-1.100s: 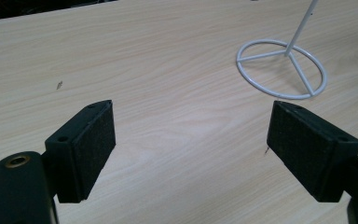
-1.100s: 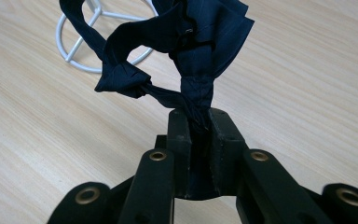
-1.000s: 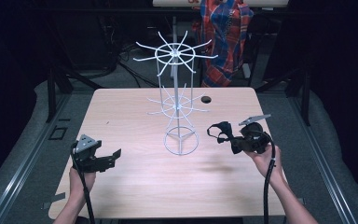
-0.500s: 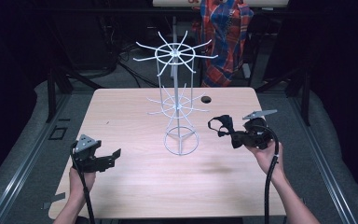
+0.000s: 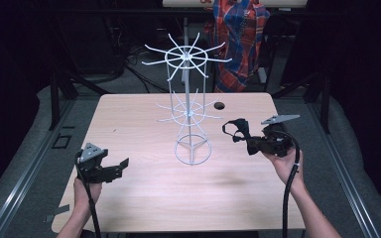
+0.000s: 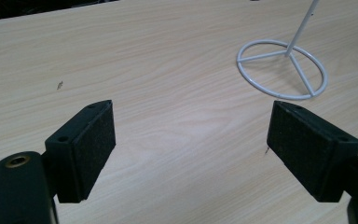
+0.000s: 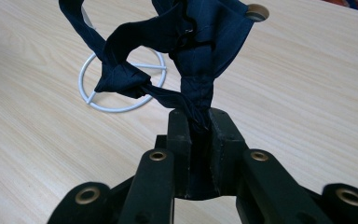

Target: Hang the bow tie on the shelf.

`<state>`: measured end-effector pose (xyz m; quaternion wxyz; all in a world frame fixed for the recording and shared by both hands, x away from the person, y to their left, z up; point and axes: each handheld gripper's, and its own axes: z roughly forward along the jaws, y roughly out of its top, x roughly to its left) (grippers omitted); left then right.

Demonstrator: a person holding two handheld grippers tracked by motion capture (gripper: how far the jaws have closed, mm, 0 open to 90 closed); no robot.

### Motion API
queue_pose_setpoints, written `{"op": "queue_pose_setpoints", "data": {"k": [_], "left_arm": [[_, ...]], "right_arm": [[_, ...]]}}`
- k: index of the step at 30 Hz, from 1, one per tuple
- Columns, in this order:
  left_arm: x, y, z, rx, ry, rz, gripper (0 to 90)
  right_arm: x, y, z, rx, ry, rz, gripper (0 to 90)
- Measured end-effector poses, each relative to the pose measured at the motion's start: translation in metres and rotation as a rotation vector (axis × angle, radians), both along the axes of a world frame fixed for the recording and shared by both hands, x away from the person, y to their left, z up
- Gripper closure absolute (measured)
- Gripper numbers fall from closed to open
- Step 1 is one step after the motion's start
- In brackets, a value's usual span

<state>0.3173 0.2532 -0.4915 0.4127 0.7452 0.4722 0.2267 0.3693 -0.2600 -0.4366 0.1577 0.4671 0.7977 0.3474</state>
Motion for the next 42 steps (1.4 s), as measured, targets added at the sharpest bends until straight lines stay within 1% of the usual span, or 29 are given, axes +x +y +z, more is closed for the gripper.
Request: {"op": "queue_pose_setpoints", "data": {"k": [8, 19, 29, 32, 37, 40, 42], "left_arm": [[0.000, 0.000, 0.000, 0.000, 0.001, 0.000, 15.6], [-0.001, 0.000, 0.001, -0.002, 0.000, -0.002, 15.6], [0.000, 0.000, 0.000, -0.002, 0.001, -0.003, 15.6], [-0.001, 0.000, 0.001, -0.002, 0.001, -0.001, 15.6], [0.000, 0.000, 0.000, -0.003, 0.000, -0.003, 15.6], [0.000, 0.000, 0.000, -0.002, 0.000, -0.003, 15.6], [0.000, 0.000, 0.000, -0.003, 0.001, -0.002, 15.6]], "right_arm": [[-0.003, -0.002, 0.007, 0.022, -0.024, 0.002, 80.1], [-0.006, -0.006, 0.014, 0.047, -0.039, -0.004, 80.1], [-0.005, -0.007, 0.022, 0.075, -0.056, -0.011, 80.1], [-0.005, -0.007, 0.023, 0.079, -0.067, -0.011, 80.1], [-0.004, -0.004, 0.024, 0.078, -0.068, -0.003, 80.1], [-0.003, -0.003, 0.024, 0.085, -0.070, -0.004, 80.1], [-0.002, -0.002, 0.024, 0.076, -0.066, 0.004, 80.1]]}}
